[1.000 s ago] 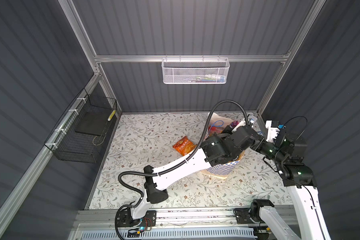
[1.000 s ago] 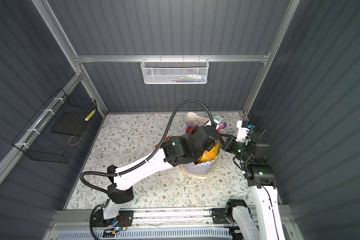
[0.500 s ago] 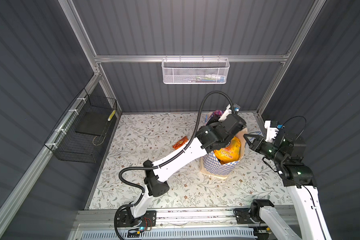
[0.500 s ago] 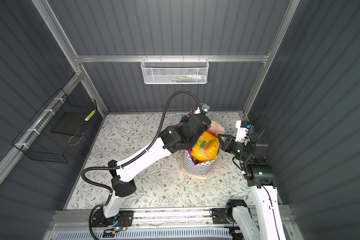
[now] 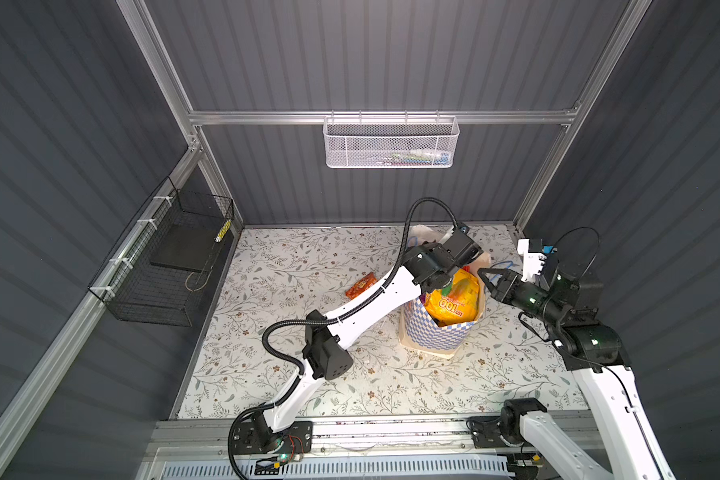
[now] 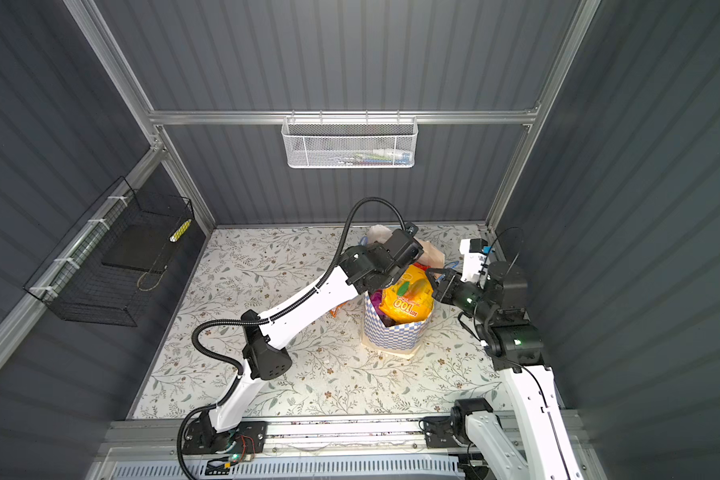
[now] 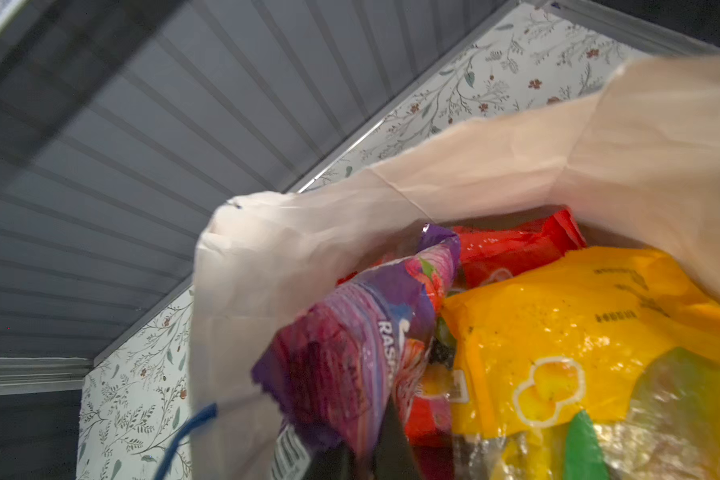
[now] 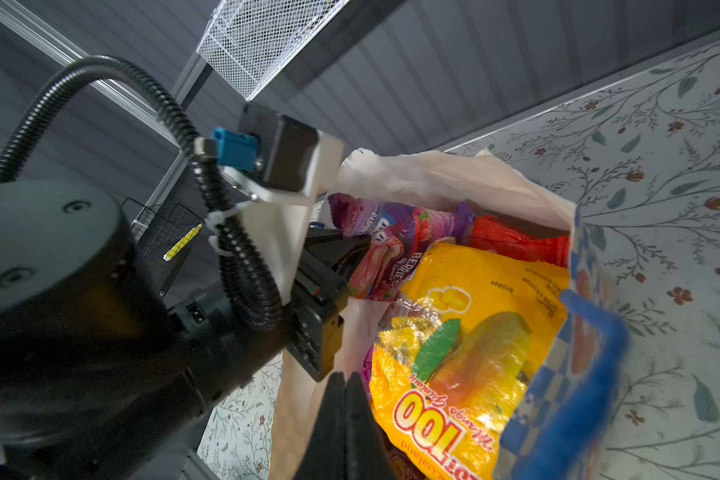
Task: Place the snacks into the paper bag
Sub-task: 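Lower the purple bag into the paper bag and open the left gripper, then withdraw the left gripper from the bag toward the orange chips bag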
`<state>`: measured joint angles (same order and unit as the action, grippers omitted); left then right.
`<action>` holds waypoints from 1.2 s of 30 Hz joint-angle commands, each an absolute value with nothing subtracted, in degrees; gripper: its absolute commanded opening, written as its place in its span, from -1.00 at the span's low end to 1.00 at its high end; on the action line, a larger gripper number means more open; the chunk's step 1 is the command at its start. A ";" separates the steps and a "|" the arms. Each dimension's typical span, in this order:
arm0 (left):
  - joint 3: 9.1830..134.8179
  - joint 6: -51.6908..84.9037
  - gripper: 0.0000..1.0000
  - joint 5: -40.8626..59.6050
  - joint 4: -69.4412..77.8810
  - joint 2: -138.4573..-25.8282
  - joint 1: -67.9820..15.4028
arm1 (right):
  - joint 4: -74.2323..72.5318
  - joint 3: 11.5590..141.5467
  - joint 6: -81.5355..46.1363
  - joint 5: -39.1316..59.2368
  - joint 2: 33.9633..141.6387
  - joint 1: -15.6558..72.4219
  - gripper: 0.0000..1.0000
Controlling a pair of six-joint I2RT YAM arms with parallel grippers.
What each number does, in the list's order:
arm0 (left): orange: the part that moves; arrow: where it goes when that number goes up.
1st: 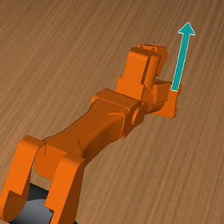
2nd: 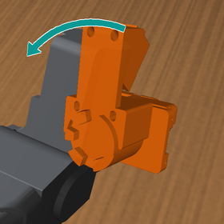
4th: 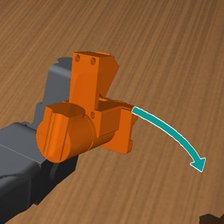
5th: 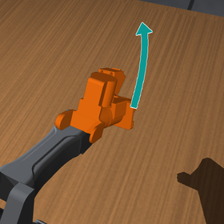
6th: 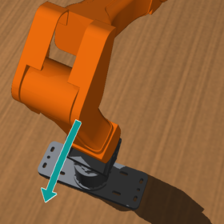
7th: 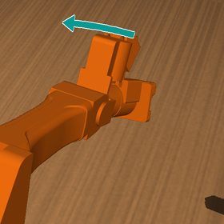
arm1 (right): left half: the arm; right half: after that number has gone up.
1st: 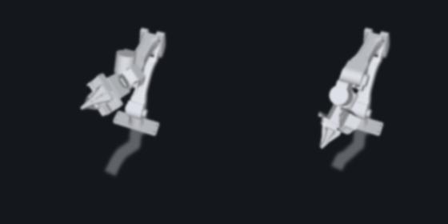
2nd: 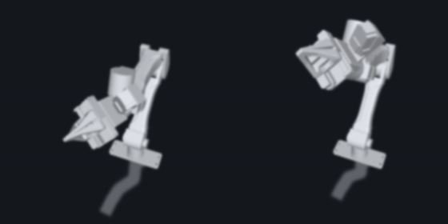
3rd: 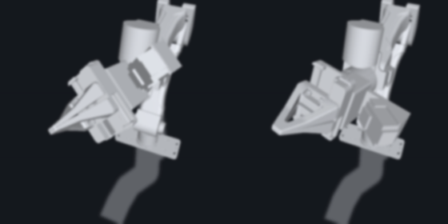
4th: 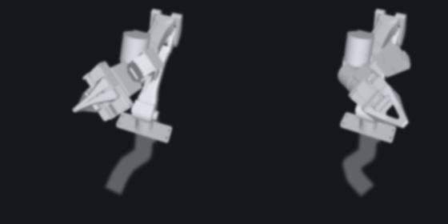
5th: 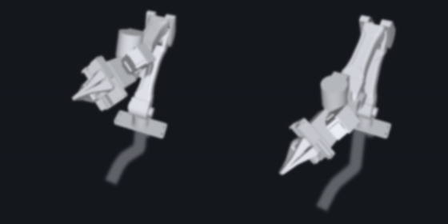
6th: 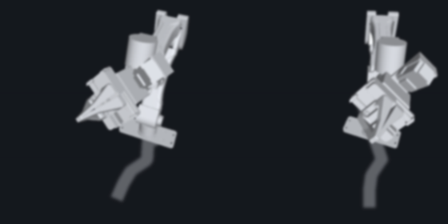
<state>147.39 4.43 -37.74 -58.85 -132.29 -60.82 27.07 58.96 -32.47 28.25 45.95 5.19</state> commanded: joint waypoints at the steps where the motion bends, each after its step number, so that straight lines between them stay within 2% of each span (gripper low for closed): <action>1: 148.78 6.86 -1.00 -32.78 -60.63 -134.87 -60.76 | 25.32 61.35 -31.68 27.74 45.62 6.87 -1.00; 7: 149.69 11.45 -0.98 -21.58 -58.44 -138.15 -56.79 | 25.09 61.35 -31.77 27.27 46.22 7.73 -1.00; 10: 149.34 13.98 -0.44 -14.49 -58.47 -137.38 -54.10 | 25.02 61.11 -31.77 26.99 46.23 7.82 -1.00; 14: 145.50 13.93 0.05 -11.15 -53.12 -130.54 -53.88 | 25.05 61.08 -31.68 26.91 46.32 7.82 -1.00; 23: 132.08 15.39 0.52 2.67 -42.74 -110.08 -53.88 | 25.14 61.08 -31.82 26.55 45.78 7.82 -1.00; 26: 127.24 15.38 0.68 3.86 -40.12 -105.11 -53.89 | 25.14 61.00 -31.81 26.54 46.01 7.83 -1.00; 30: 124.70 15.62 0.73 2.89 -40.43 -102.40 -53.88 | 24.79 60.82 -32.26 26.98 46.14 7.82 -1.00; 33: 121.11 16.35 0.77 -0.84 -41.57 -100.26 -53.88 | 24.98 61.17 -32.26 27.16 46.14 7.91 -1.00; 36: 112.39 16.26 0.93 -8.70 -41.26 -95.47 -53.87 | 25.22 61.11 -32.03 26.72 45.71 7.91 -1.00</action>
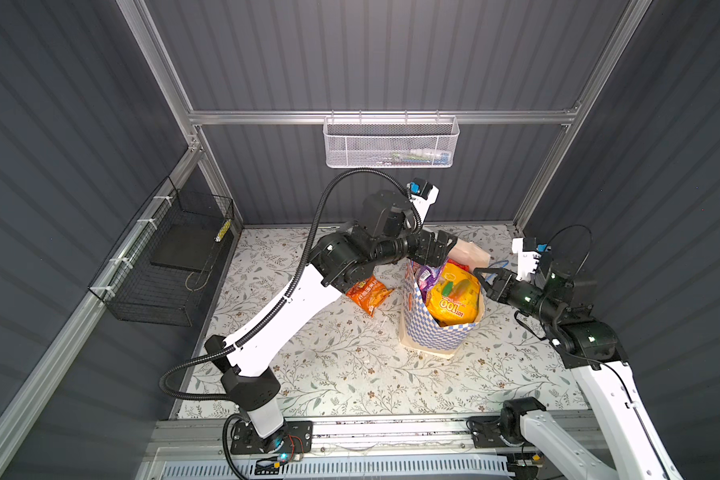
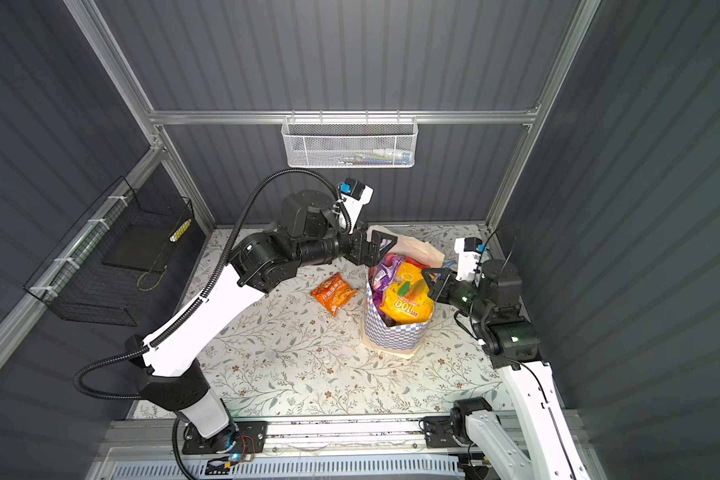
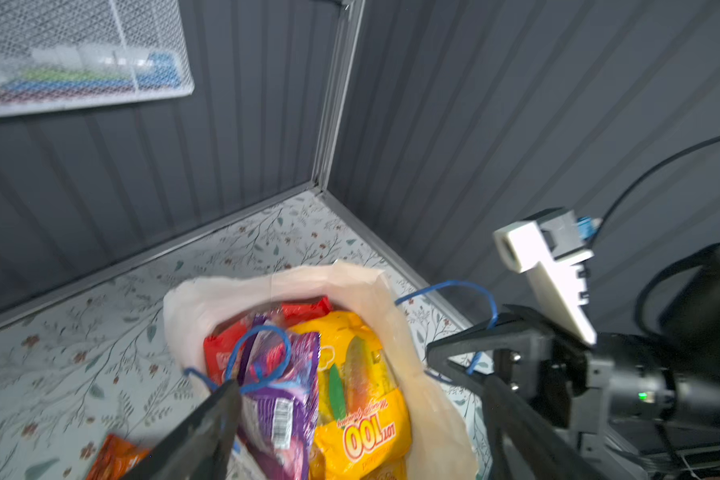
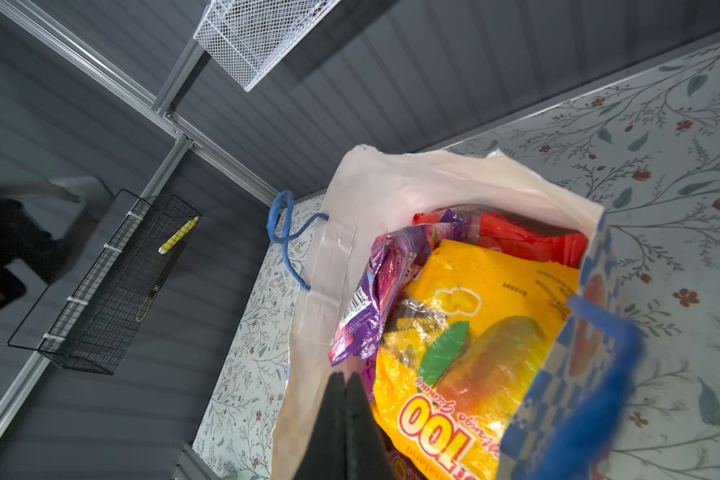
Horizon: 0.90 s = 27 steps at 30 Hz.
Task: Place the snacks into the paper bag
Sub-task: 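Withdraw the left gripper from the bag toward the orange chips bag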
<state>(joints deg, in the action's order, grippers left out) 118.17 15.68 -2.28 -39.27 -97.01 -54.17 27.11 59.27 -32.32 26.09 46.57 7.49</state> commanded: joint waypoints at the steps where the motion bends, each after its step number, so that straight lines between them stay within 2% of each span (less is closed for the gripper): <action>1: 108.44 16.54 0.99 -10.73 -40.42 -93.30 -53.64 | 25.27 61.00 -31.93 26.72 45.69 7.91 -1.00; 7: 85.73 21.06 0.99 -12.75 -33.93 -81.21 -48.47 | 25.40 60.60 -31.58 27.24 45.97 8.00 -1.00; 12: 75.55 19.88 1.00 -11.45 -33.07 -81.42 -46.68 | 25.27 59.96 -31.38 27.33 45.97 8.09 -1.00; 19: 75.89 16.09 0.99 -11.76 -33.85 -92.66 -46.41 | 24.96 59.51 -31.37 27.34 46.15 8.10 -1.00; 27: 84.82 14.29 0.99 -17.52 -37.04 -108.90 -45.64 | 25.16 59.07 -30.97 26.90 45.90 8.17 -1.00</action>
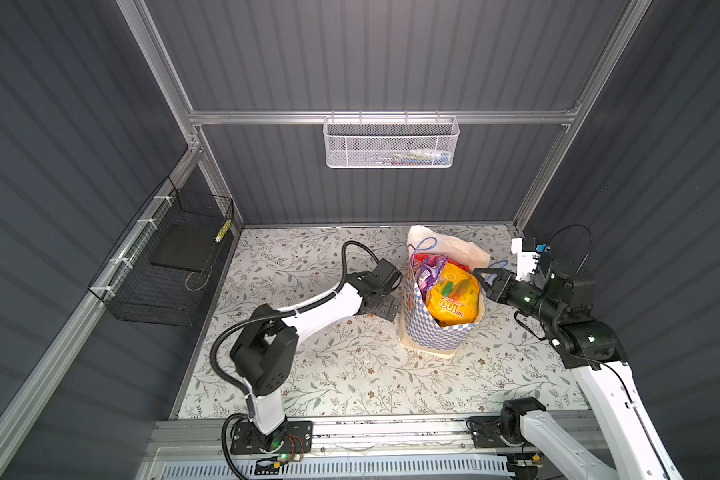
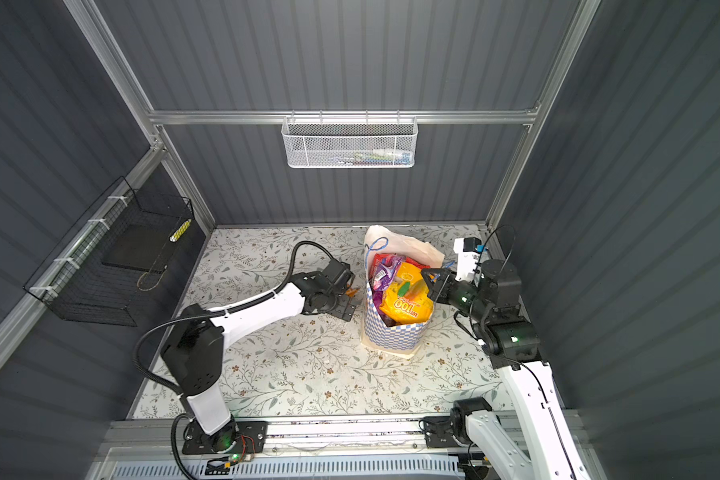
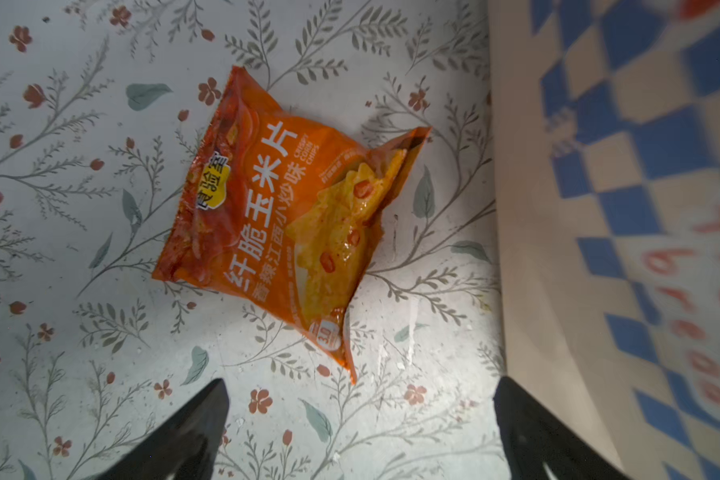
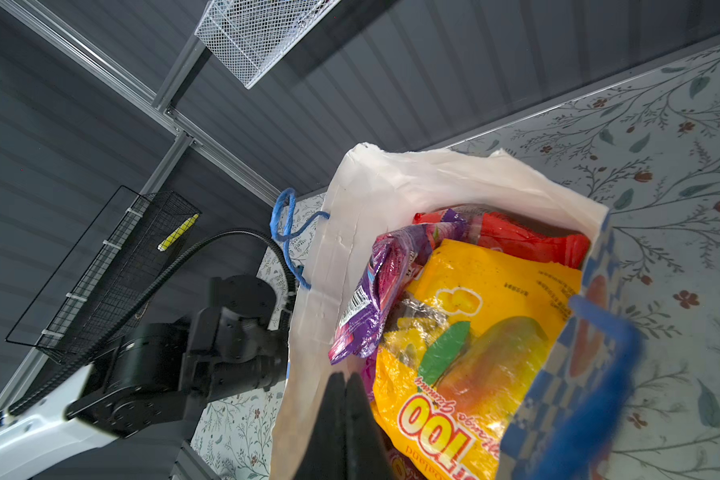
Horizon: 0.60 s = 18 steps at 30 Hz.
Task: Place the snacks into the paper bag
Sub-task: 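Withdraw the left gripper from the bag toward the orange chips bag, then grasp the orange corn chips bag with the left gripper and lift it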
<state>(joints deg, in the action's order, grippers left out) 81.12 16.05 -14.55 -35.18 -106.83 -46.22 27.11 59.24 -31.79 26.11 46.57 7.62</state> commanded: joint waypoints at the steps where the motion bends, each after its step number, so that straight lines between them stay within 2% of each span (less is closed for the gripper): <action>1: 85.39 13.86 0.99 -17.52 -36.81 -110.35 -45.28 | 25.14 59.00 -30.98 26.98 45.97 8.17 -1.00; 7: 88.23 14.33 0.99 -16.96 -36.59 -116.54 -42.98 | 25.05 58.54 -30.86 27.07 45.81 8.15 -1.00; 13: 87.66 15.68 0.99 -20.64 -35.63 -119.40 -42.44 | 24.96 57.75 -30.68 26.83 45.54 8.15 -1.00; 18: 86.36 16.35 0.87 -22.32 -33.98 -121.21 -42.06 | 24.87 57.39 -30.71 26.90 45.27 8.17 -1.00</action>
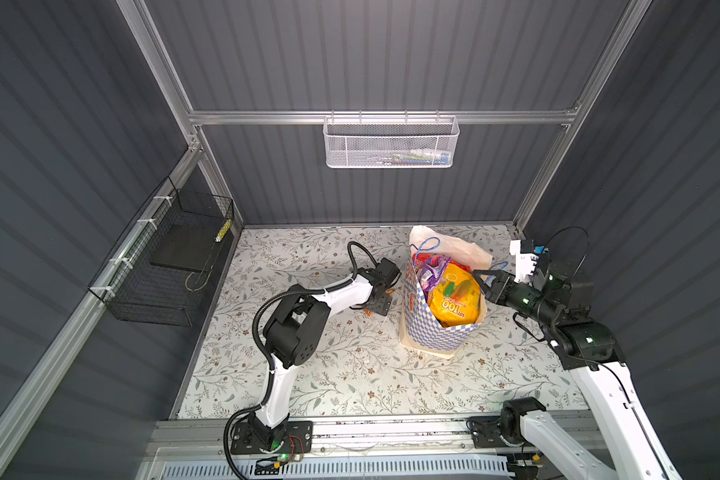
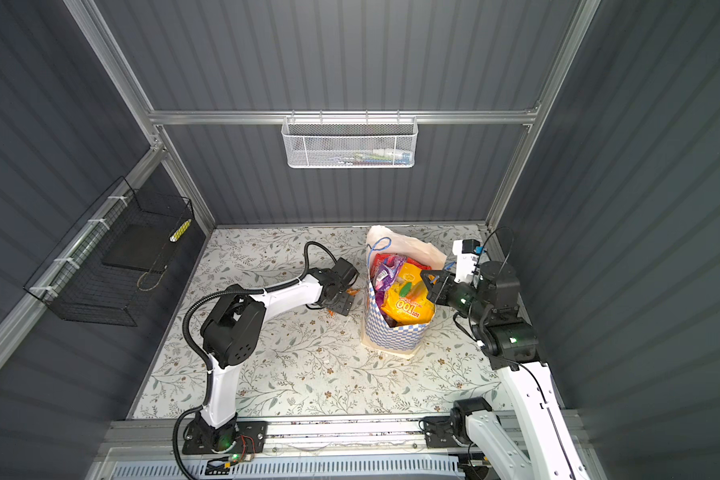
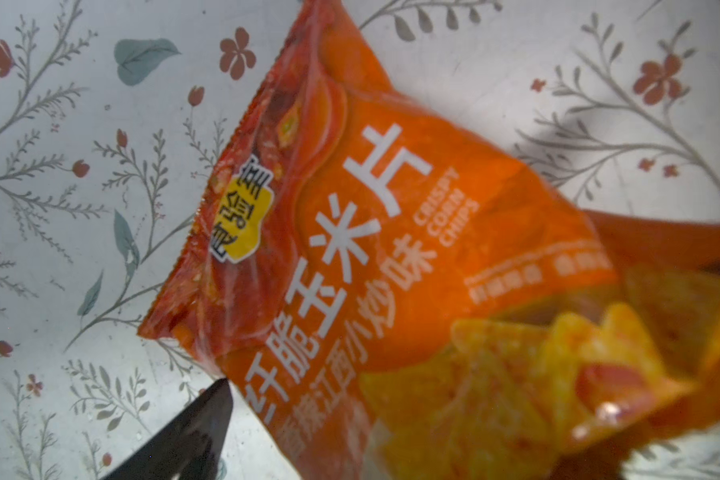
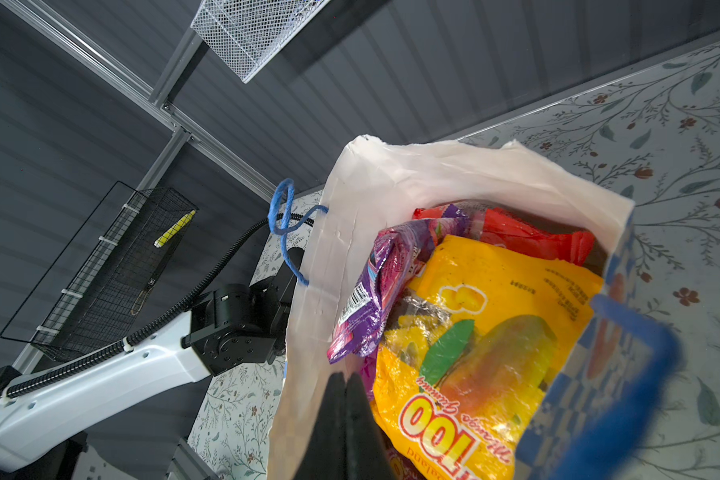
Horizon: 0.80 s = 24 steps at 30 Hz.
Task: Place the snacks into the paper bag
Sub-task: 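Grasp the orange corn chips bag with the left gripper and lift it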
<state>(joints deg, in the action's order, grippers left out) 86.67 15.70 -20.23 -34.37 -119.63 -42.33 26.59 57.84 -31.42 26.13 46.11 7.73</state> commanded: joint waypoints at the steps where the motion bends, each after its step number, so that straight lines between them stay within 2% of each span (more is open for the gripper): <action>1: 86.07 16.47 0.83 -22.48 -33.73 -121.62 -42.04 | 24.87 57.32 -30.72 26.74 45.10 8.15 -1.00; 9: 84.13 16.96 0.58 -23.61 -30.97 -123.00 -42.01 | 24.50 56.69 -30.77 26.72 45.60 8.17 -1.00; 18: 81.86 18.84 -0.15 -21.96 -28.73 -122.58 -41.95 | 24.26 56.16 -30.74 26.31 45.88 8.17 -1.00; 24: 77.70 20.96 -0.49 -20.11 -26.30 -118.48 -41.99 | 24.30 55.99 -30.35 26.02 45.88 8.17 -1.00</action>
<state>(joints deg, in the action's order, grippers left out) 81.45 19.16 -22.92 -23.33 -119.02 -42.28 25.30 56.62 -31.38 26.11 46.02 7.92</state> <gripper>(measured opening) 0.281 0.049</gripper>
